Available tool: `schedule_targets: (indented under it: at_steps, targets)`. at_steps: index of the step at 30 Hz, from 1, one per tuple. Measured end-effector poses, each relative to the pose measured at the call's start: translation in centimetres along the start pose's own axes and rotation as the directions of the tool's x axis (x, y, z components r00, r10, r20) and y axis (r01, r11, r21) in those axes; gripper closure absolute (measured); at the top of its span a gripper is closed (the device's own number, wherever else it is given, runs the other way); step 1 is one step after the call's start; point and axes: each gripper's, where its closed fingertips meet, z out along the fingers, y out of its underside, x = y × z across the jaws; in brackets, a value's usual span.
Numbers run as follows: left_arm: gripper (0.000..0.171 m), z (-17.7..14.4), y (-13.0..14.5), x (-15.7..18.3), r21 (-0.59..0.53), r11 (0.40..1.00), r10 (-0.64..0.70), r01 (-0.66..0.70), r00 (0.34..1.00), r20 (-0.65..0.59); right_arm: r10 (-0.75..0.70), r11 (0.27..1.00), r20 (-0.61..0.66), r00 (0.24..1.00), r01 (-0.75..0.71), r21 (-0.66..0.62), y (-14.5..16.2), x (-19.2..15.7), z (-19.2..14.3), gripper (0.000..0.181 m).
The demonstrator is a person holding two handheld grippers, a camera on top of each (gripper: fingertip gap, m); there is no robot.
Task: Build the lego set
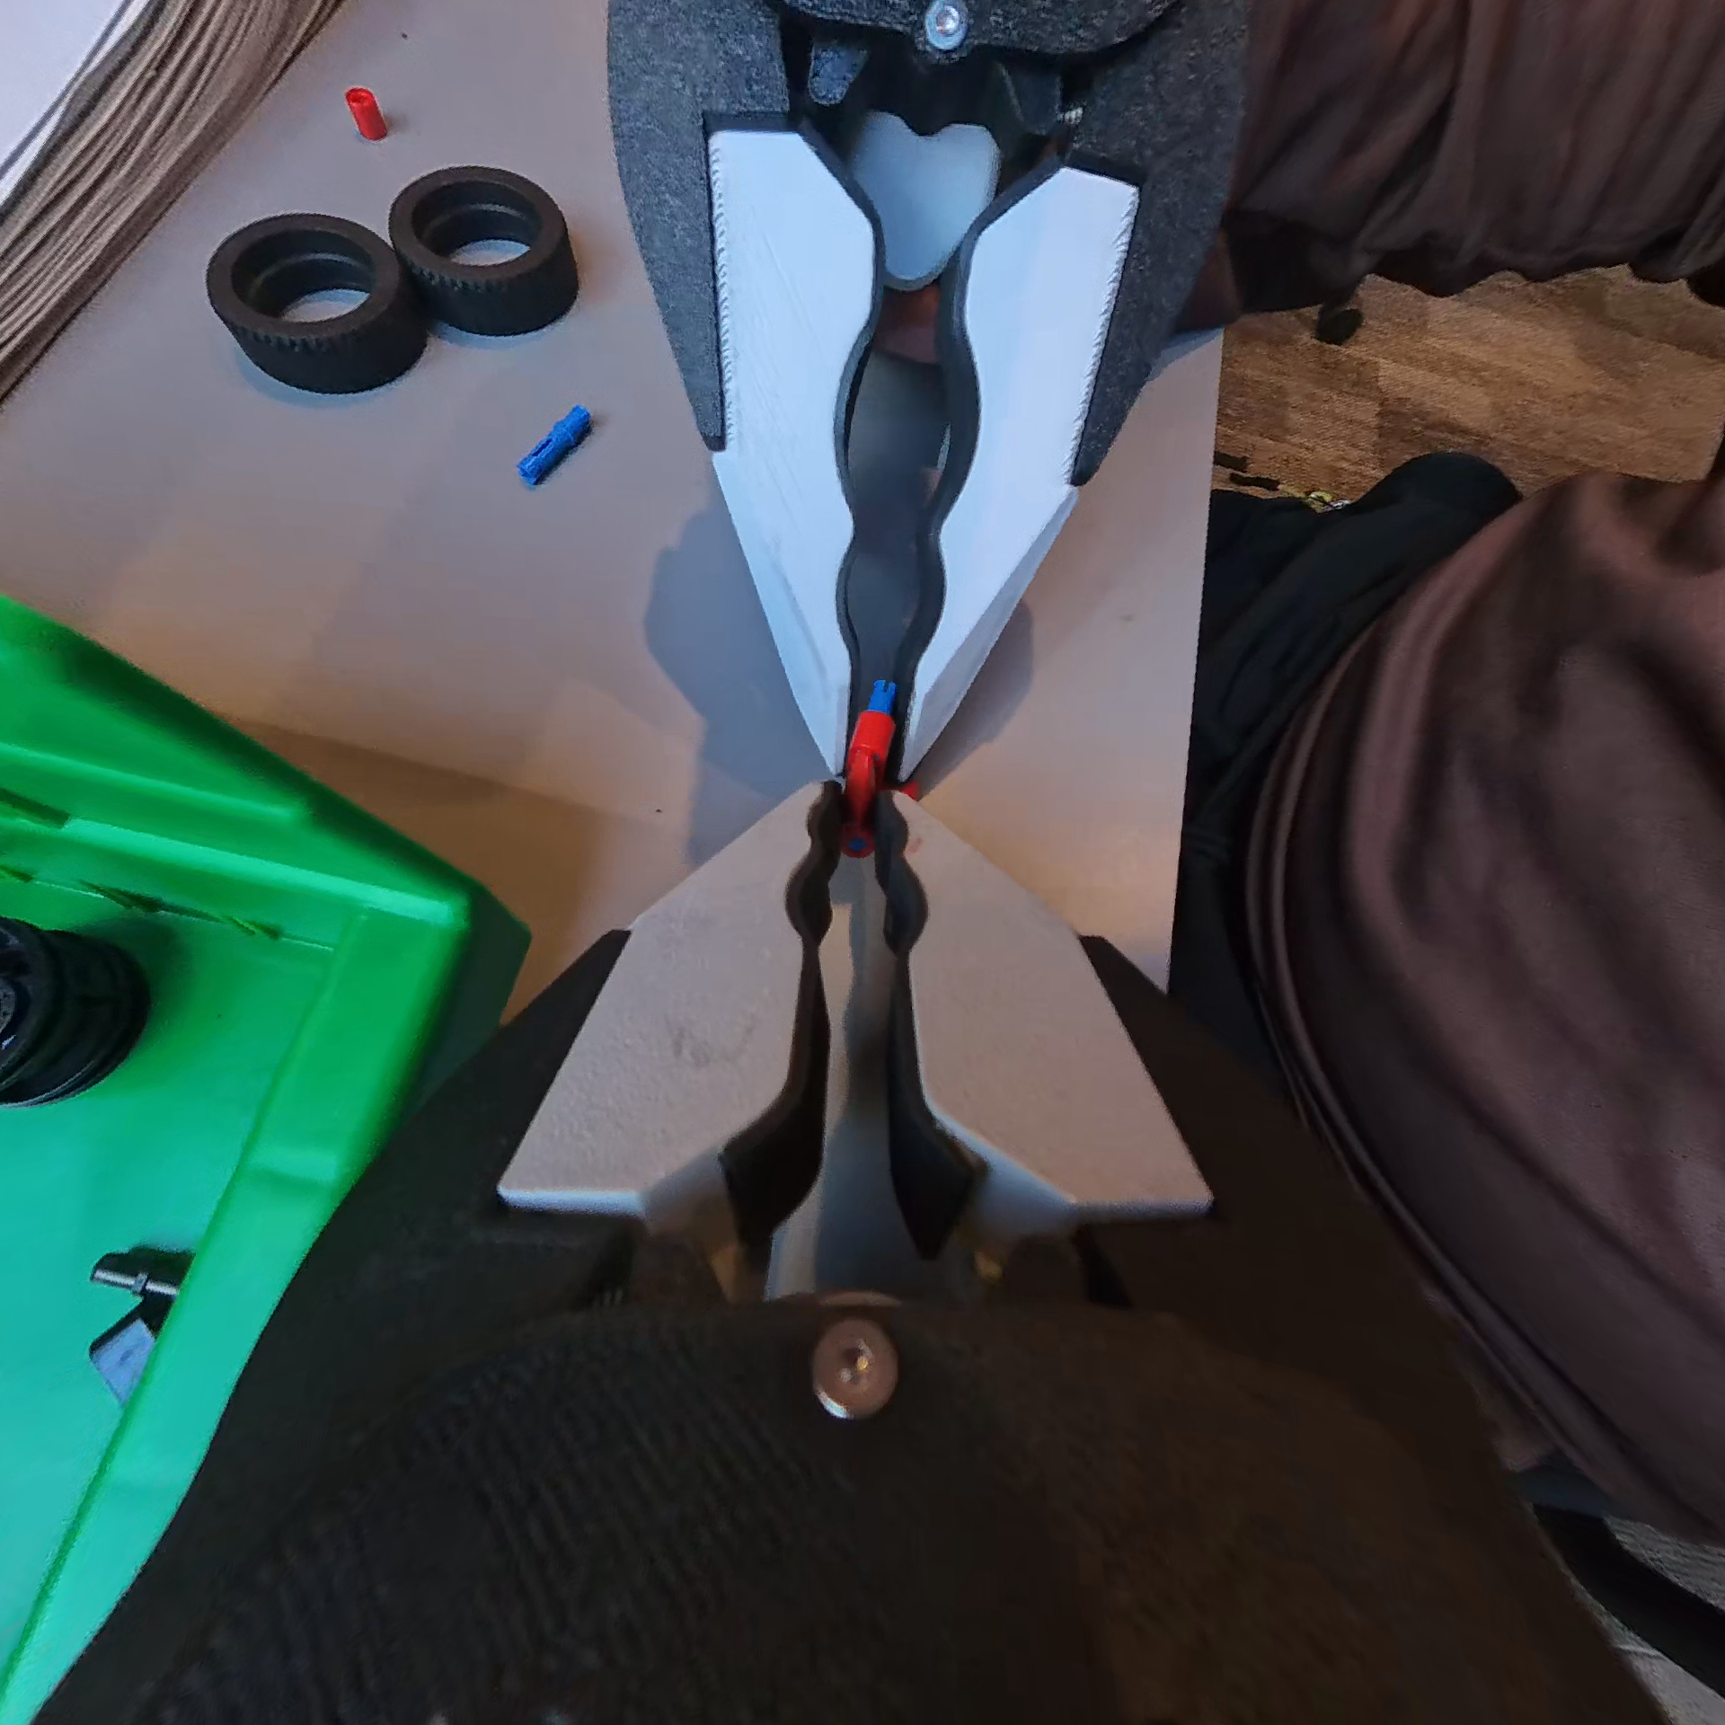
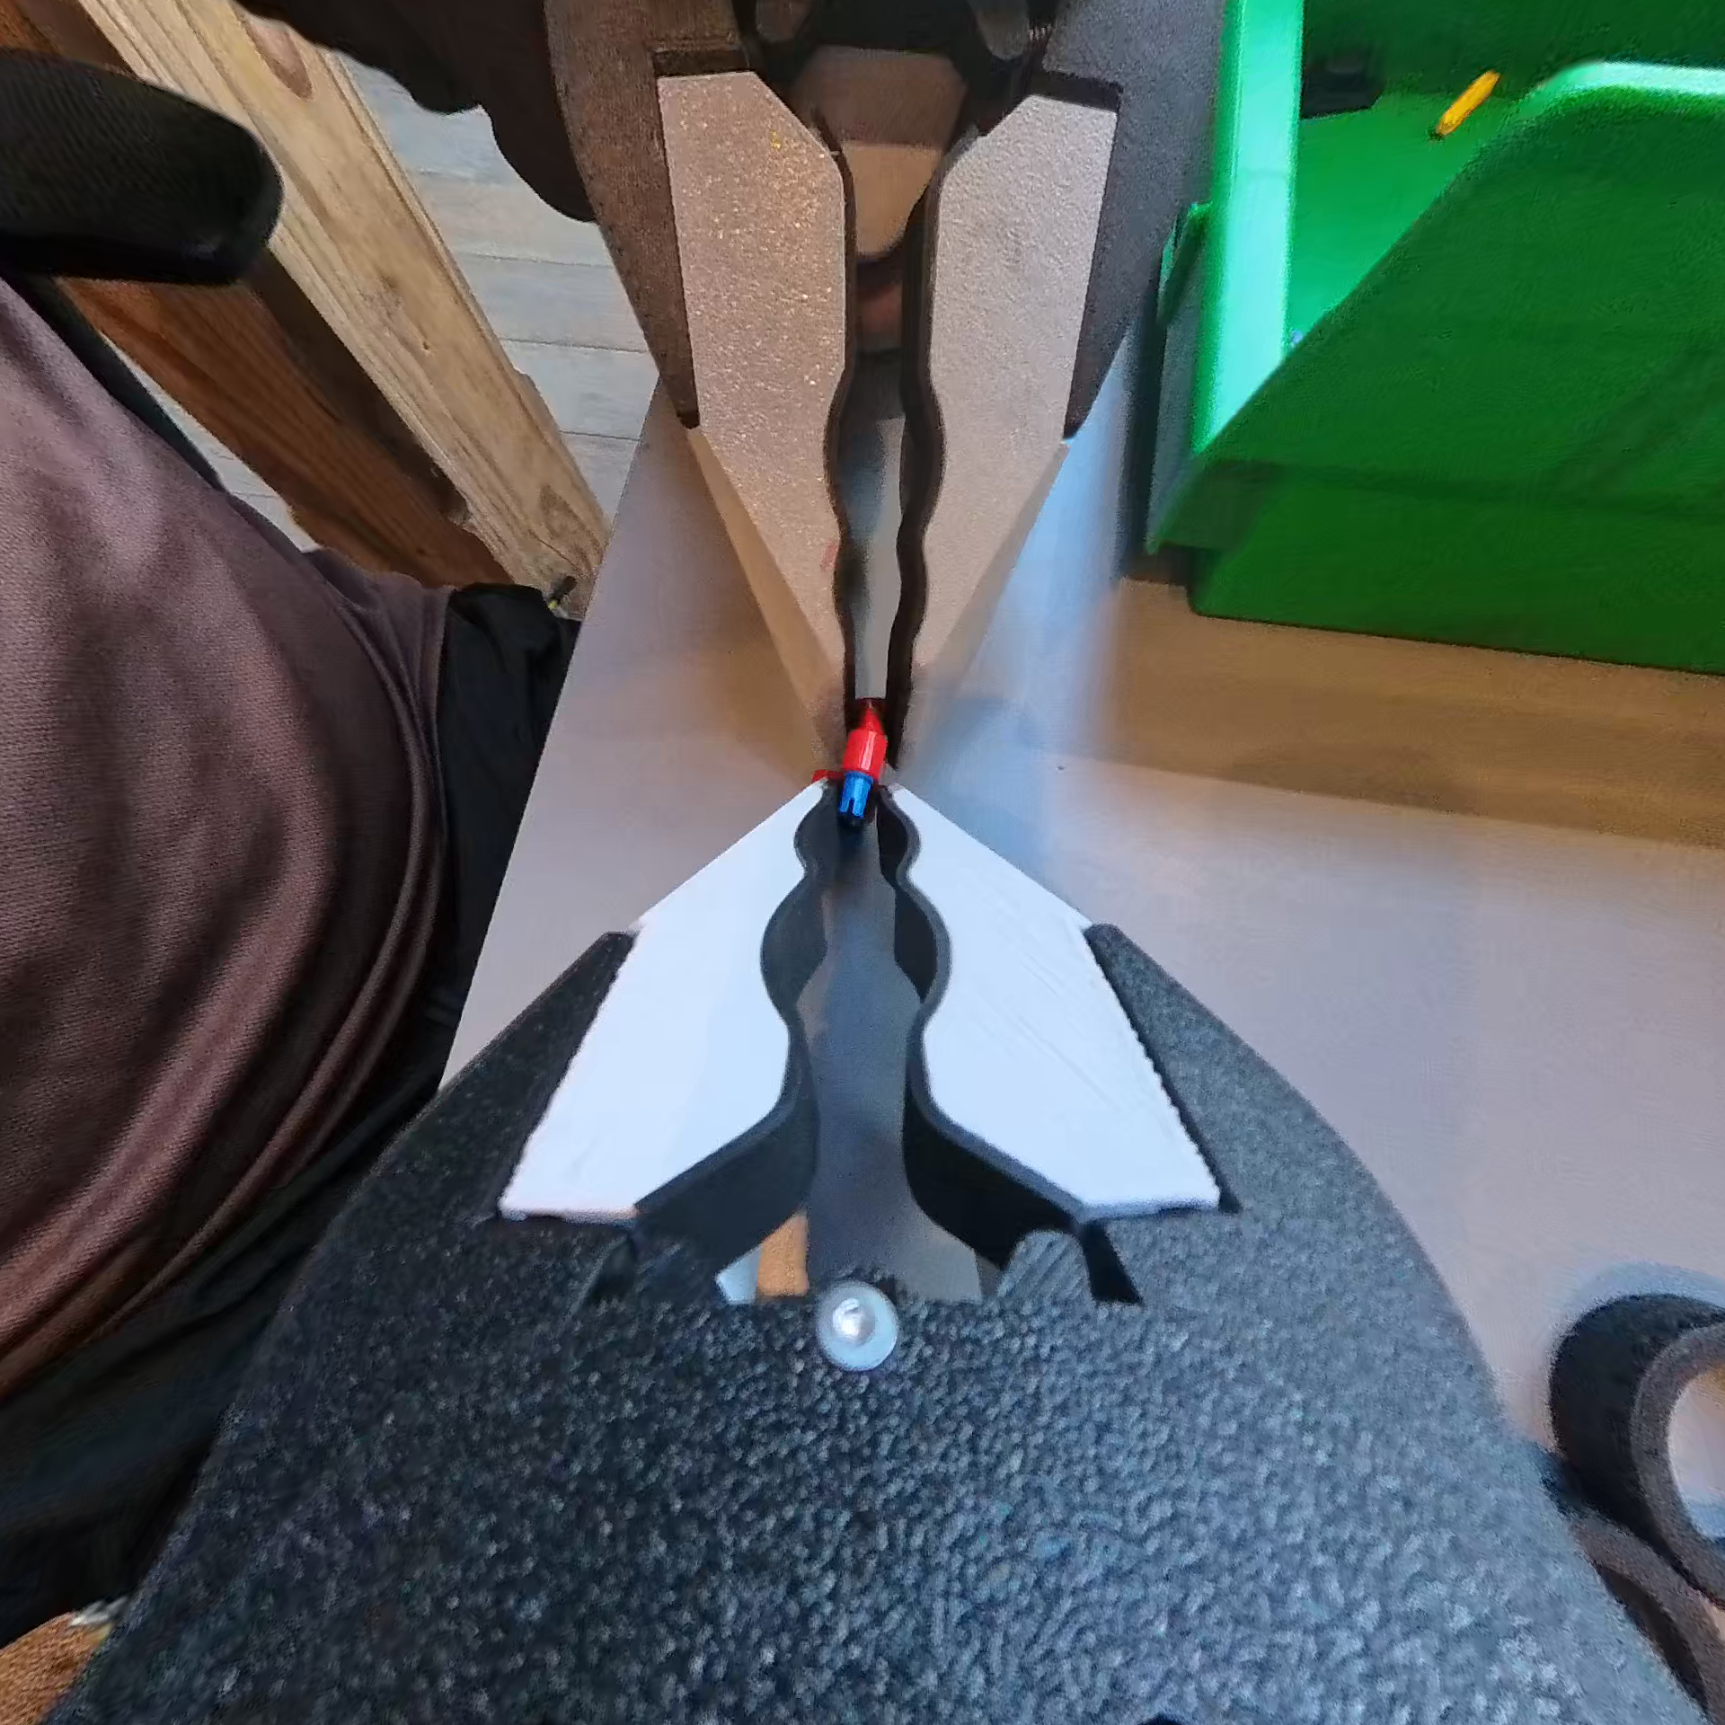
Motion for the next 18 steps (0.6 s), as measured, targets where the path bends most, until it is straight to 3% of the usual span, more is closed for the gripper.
schedule_targets:
  at_steps: [7, 13, 18]
  targets:
    - [0.166, 0.12, -0.04, -0.22, 0.013, 0.995, -0.095, 0.096, 0.995, -0.036, 0.110, 0.994, 0.068, 0.992, -0.111, 0.002, 0.08, 0.16, -0.06, 0.175]
    - [0.166, 0.16, 0.38, -0.46, -0.011, 0.999, -0.048, 0.048, 0.999, 0.023, 0.067, 0.998, 0.016, 0.998, -0.067, 0.006, 0.07, 0.17, 0.01, 0.175]
    - [0.166, 0.14, 0.50, -0.33, -0.021, 0.997, -0.072, 0.071, 0.997, -0.010, 0.069, 0.998, 0.025, 0.997, -0.069, 0.007, 0.07, 0.16, 0.03, 0.175]
